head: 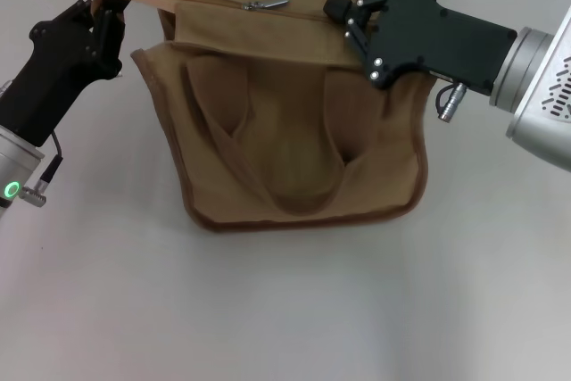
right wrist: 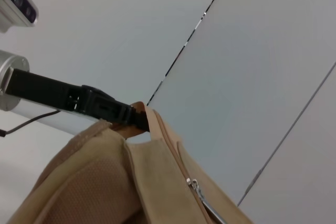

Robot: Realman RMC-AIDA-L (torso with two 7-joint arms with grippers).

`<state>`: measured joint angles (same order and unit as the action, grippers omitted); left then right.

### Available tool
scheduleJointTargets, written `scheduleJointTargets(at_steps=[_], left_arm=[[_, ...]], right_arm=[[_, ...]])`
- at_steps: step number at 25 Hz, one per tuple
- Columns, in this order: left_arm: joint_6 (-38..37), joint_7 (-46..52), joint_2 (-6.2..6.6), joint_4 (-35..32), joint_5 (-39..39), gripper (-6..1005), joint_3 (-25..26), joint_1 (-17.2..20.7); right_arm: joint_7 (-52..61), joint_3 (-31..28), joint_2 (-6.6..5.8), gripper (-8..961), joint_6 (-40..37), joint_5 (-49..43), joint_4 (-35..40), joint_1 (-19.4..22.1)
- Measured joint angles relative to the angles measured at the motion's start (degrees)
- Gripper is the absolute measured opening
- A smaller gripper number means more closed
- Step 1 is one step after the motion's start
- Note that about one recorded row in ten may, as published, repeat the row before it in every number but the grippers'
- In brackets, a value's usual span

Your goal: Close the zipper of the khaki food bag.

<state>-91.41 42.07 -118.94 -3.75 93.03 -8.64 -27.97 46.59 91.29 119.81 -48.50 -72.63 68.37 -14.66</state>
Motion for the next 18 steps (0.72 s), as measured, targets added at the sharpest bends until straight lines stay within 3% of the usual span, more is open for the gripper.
scheduleJointTargets(at_steps=[6,13,16,18], left_arm=[[-0.84,0.34,0.03,0.06,0.24,95,-0.28,-0.43],[-1.49,0.11,0.05,0.87,0.44,96,-0.39,-1.02],[-1.50,0.09,0.05,0.87,0.46,97,-0.41,-1.29],[-1.50,0.08,0.05,0.87,0.47,97,-0.42,-1.34]], right_arm=[[5.48,0.41,-0.25,5,0.82,-0.12,1.06,-2.47],[7.04,6.37,-0.37,21,7.42,-4.95,2.57,-4.32],[7.21,7.75,-0.12,182,8.54,-6.90,3.34,-3.56],[7.22,7.76,-0.06,238,8.64,-6.85,3.83,-2.88]])
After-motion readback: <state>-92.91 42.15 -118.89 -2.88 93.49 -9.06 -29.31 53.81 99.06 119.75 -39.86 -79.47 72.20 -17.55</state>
